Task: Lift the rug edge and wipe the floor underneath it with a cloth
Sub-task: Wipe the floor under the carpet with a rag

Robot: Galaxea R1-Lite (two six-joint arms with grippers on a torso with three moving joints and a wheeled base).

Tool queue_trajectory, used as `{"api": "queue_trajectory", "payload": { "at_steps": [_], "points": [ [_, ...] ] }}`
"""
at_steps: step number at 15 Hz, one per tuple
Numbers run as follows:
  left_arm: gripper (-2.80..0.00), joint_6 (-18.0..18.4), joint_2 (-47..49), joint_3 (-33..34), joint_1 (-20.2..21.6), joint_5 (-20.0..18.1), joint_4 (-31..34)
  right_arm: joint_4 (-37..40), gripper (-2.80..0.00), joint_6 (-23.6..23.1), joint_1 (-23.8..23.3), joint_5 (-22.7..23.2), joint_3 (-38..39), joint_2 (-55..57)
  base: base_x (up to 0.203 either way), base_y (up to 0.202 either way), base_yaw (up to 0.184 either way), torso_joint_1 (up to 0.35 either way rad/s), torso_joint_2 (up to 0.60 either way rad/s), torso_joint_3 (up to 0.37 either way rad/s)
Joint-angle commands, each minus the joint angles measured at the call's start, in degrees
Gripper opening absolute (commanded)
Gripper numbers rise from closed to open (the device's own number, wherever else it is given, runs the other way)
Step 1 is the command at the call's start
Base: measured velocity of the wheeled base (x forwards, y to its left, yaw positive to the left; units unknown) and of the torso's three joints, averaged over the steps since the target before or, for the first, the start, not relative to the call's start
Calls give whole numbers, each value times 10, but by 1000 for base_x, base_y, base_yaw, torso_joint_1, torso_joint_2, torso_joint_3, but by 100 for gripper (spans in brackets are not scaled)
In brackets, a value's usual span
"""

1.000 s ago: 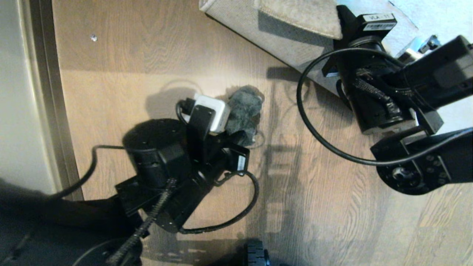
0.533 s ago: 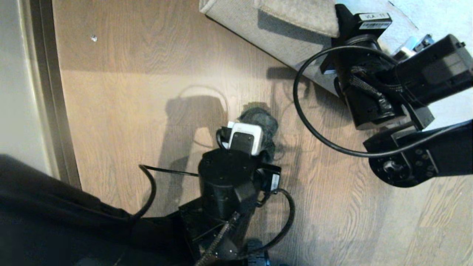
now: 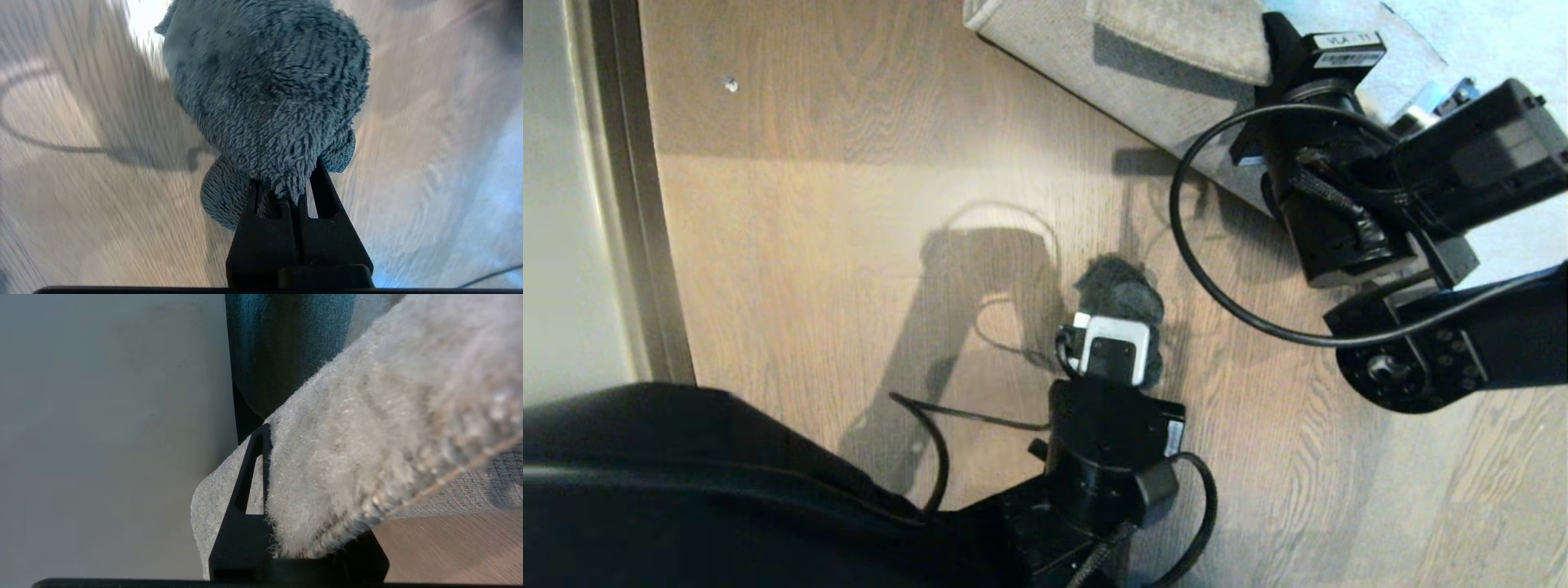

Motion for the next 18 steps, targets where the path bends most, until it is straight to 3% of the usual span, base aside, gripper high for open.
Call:
{"api": "queue_trajectory", "payload": {
  "at_steps": [1, 6, 15, 18],
  "points": [
    [-280, -22, 45, -1, 2, 24, -4, -25, -280, 4, -1, -1, 1, -1, 0, 0, 0, 0, 0, 0],
    [-280, -70, 99, -11, 23, 78, -6, -25, -280, 4, -4, -1, 3, 0, 0, 0, 0, 0, 0, 0],
    [-280, -69, 57, -13, 161, 80, -4, -25, -280, 5, -3, 1, -1, 13, 0, 0, 0, 0, 0, 0],
    [-280, -65, 31, -12, 189, 81, -2, -25, -280, 6, -2, 1, -2, 13, 0, 0, 0, 0, 0, 0]
  ]
}}
